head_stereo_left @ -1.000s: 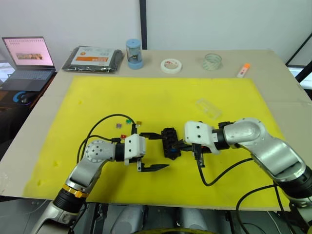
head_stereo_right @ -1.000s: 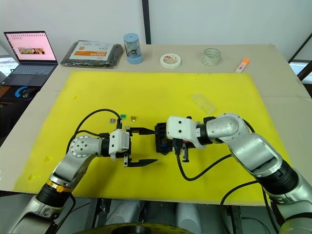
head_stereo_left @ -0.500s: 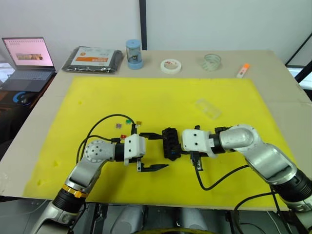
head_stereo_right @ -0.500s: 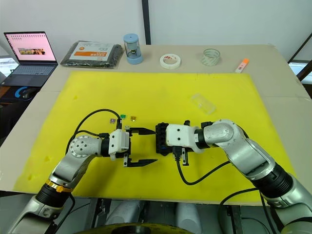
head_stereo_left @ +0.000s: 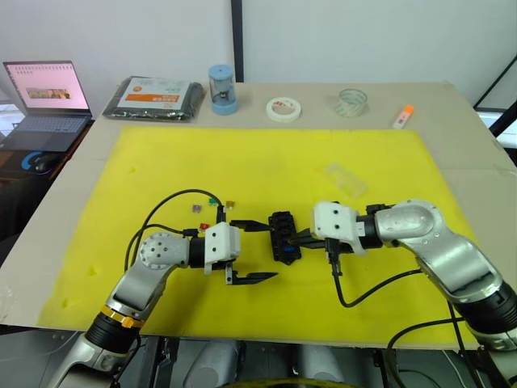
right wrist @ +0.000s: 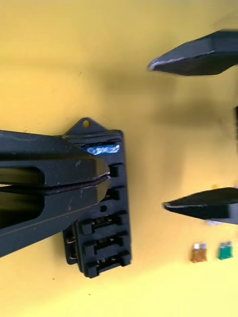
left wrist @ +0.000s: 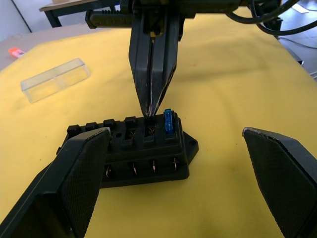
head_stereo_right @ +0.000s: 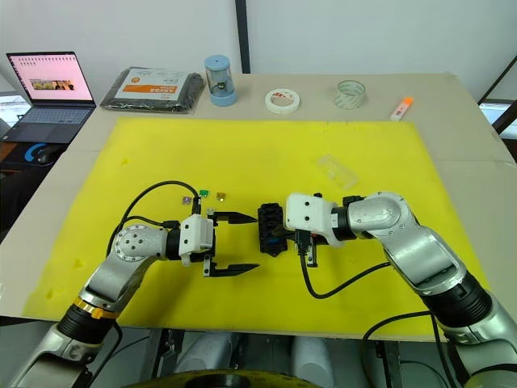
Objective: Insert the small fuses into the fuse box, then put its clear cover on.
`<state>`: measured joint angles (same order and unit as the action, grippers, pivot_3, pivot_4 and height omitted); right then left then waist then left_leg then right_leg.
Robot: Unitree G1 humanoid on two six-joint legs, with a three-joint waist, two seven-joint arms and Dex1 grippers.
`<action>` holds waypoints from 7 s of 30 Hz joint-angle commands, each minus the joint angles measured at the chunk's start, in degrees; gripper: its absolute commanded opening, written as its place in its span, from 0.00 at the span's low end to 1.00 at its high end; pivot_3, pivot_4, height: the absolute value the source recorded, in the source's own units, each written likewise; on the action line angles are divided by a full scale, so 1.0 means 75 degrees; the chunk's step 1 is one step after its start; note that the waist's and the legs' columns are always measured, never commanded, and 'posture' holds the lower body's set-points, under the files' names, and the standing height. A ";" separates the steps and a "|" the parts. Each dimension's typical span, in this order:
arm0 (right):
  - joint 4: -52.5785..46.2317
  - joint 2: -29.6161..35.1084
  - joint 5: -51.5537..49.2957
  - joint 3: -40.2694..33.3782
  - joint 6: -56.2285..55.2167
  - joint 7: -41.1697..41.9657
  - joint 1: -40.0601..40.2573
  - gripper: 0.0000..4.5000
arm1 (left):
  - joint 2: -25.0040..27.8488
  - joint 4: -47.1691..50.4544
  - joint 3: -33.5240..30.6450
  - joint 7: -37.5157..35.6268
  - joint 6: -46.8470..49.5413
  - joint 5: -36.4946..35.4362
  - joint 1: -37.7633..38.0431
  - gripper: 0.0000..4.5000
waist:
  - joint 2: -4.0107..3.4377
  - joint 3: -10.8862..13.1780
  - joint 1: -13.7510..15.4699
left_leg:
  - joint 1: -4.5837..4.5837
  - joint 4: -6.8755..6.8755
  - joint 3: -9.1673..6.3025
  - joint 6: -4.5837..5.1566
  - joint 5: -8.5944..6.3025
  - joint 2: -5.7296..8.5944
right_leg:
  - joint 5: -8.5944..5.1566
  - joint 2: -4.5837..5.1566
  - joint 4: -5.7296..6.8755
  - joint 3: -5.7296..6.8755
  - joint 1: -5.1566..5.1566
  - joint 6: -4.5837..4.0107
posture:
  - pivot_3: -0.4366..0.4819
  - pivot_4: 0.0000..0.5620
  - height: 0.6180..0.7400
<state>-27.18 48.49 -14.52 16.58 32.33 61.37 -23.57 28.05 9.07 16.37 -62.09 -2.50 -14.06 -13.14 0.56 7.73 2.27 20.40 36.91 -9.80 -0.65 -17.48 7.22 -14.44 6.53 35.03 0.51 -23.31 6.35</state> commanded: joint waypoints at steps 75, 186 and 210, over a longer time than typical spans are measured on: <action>-0.0457 -0.1699 -0.1794 -0.1065 -0.0356 -0.1293 -0.0257 1.00 | 0.3913 -0.3880 -0.3427 -0.1126 0.8129 -0.3171 -0.2428 1.00 | 0.0016 0.0043 -0.0238 | -0.0006 -0.0016 -0.0003 -0.0017 0.0008 -0.0017 | 0.0000 -0.0050 0.0025 -0.0008 -0.0019 -0.0001 | 0.48 0.27 1.00; -0.0051 -0.1327 -0.2065 -0.0682 0.1412 -0.1059 -0.1337 0.01 | 0.1180 0.0874 -0.1218 -0.1227 0.3133 -0.1474 -0.1979 0.00 | 0.0032 0.0032 -0.0355 | 0.0000 0.0005 0.0004 -0.0038 0.0004 -0.0023 | 0.0019 -0.0044 0.0020 -0.0047 -0.0026 -0.0009 | 0.48 0.27 1.00; -0.0656 0.0229 -0.0654 0.0778 0.2068 -0.0696 -0.1978 0.00 | 0.0425 0.0761 -0.0745 -0.0369 0.1513 -0.0755 -0.0360 0.99 | 0.0031 0.0033 -0.0256 | 0.0000 0.0004 0.0008 -0.0033 0.0002 -0.0024 | 0.0019 -0.0041 0.0012 -0.0048 -0.0025 -0.0008 | 0.48 0.27 1.00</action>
<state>-30.29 50.36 -20.62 22.27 48.07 56.15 -37.07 31.32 14.52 10.59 -65.77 10.15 -20.11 -16.13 0.80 7.97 0.35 20.42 36.94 -9.75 -0.90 -17.47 7.04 -14.30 6.22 35.12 0.15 -23.50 6.29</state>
